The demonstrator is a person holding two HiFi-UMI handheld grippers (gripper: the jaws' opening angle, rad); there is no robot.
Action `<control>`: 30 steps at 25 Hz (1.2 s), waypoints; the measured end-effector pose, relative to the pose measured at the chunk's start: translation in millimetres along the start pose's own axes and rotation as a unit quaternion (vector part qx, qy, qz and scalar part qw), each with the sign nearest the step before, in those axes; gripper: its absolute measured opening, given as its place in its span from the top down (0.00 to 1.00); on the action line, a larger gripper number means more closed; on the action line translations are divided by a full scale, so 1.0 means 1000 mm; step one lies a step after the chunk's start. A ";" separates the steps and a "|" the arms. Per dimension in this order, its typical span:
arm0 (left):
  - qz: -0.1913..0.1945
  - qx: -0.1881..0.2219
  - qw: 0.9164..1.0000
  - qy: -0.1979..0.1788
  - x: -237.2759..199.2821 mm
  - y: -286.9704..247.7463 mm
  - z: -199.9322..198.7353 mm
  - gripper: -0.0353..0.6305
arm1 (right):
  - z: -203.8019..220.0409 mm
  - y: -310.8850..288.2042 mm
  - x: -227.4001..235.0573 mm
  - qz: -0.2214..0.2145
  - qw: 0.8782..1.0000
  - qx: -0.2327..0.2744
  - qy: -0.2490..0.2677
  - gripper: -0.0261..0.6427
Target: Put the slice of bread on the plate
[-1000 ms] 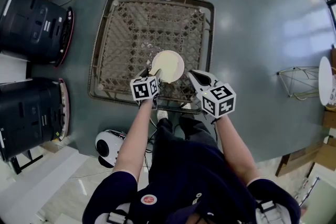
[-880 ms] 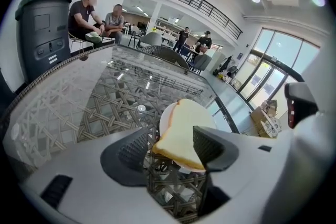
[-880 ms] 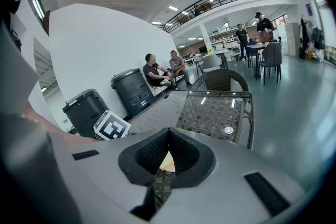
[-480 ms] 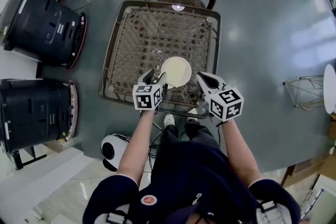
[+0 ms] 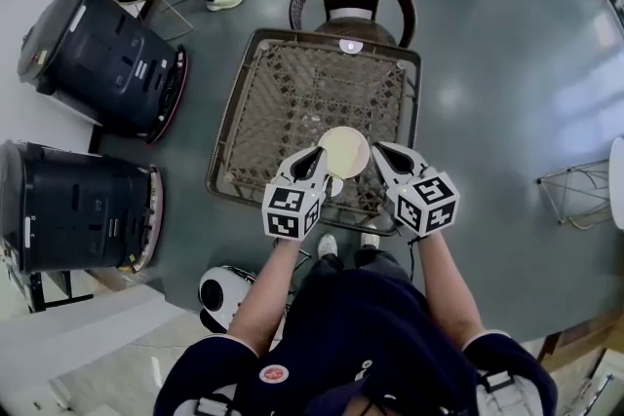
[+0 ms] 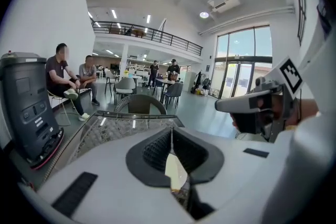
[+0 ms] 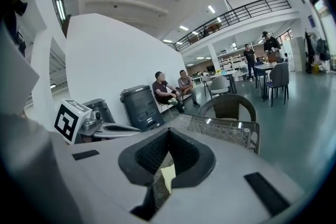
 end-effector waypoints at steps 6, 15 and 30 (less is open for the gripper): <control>0.037 0.052 0.998 -0.017 0.027 0.028 -0.038 0.94 | -0.025 0.002 -0.018 -0.012 0.999 0.023 0.023 0.95; 0.103 0.103 0.989 -0.006 0.057 0.060 -0.076 0.94 | -0.060 0.019 -0.046 -0.032 0.996 0.066 0.057 0.95; 0.132 0.118 0.984 0.016 0.065 0.076 -0.095 0.94 | -0.082 0.031 -0.059 -0.042 0.992 0.098 0.074 0.95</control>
Point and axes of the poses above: the fingertips, and each gripper's own axes: y backward along the fingers, x to its right, z out of its underside, the point moved 3 cm from there along y, backward along the fingers, and after that the axes turned 12 degrees about -z, right-handed, at the moved point
